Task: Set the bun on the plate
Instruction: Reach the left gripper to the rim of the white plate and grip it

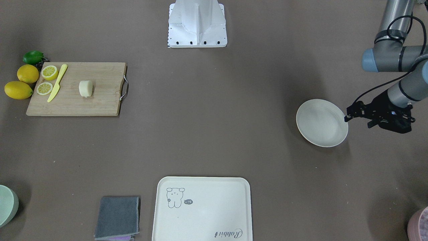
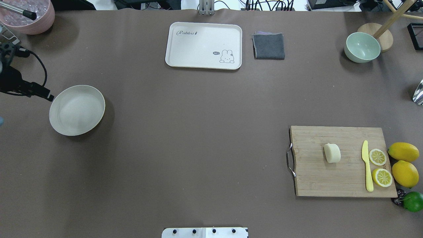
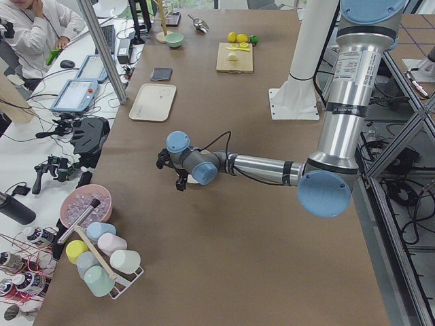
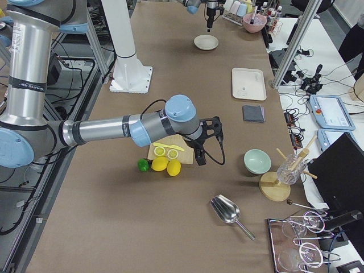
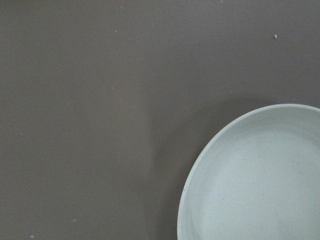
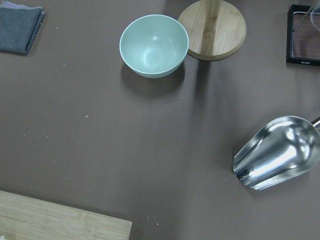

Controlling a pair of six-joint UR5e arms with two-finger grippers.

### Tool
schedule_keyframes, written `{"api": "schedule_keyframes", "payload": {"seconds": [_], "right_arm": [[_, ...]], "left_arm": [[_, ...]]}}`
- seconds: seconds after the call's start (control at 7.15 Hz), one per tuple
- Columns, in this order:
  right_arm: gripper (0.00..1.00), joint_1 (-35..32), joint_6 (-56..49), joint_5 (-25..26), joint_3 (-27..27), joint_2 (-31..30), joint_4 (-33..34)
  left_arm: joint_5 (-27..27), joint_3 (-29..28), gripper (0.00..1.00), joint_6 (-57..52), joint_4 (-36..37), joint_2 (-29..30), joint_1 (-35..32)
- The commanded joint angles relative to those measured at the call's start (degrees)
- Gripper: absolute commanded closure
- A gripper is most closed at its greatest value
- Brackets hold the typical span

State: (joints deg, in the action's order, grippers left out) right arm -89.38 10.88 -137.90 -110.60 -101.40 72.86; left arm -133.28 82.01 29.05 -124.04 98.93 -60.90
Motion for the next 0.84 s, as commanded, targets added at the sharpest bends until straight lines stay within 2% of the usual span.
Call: {"api": "schedule_keyframes", "payload": {"seconds": [0.0, 0.14, 0.28, 0.42, 0.56, 0.7], "right_arm": [[0.0, 0.0, -0.1, 0.0, 0.0, -0.1, 0.0], [0.0, 0.0, -0.1, 0.0, 0.0, -0.1, -0.1], [0.0, 0.0, -0.1, 0.0, 0.0, -0.1, -0.1], [0.0, 0.0, -0.1, 0.0, 0.1, -0.1, -0.1], [0.0, 0.0, -0.1, 0.0, 0.0, -0.2, -0.1], [0.0, 0.0, -0.1, 0.0, -0.1, -0.2, -0.1]], "left_arm": [[0.0, -3.2, 0.03, 2.8, -5.4, 0.2, 1.7], [-0.1, -3.5, 0.2, 3.9, -7.0, 0.5, 1.9], [-0.3, -4.0, 0.54, 3.7, -7.5, 0.4, 1.9], [-0.5, -3.8, 0.72, 3.7, -7.7, 0.1, 1.9], [-2.0, -3.9, 0.79, 3.6, -7.8, -0.2, 1.9], [-2.7, -3.8, 0.98, 3.8, -8.8, -0.5, 1.7]]}}
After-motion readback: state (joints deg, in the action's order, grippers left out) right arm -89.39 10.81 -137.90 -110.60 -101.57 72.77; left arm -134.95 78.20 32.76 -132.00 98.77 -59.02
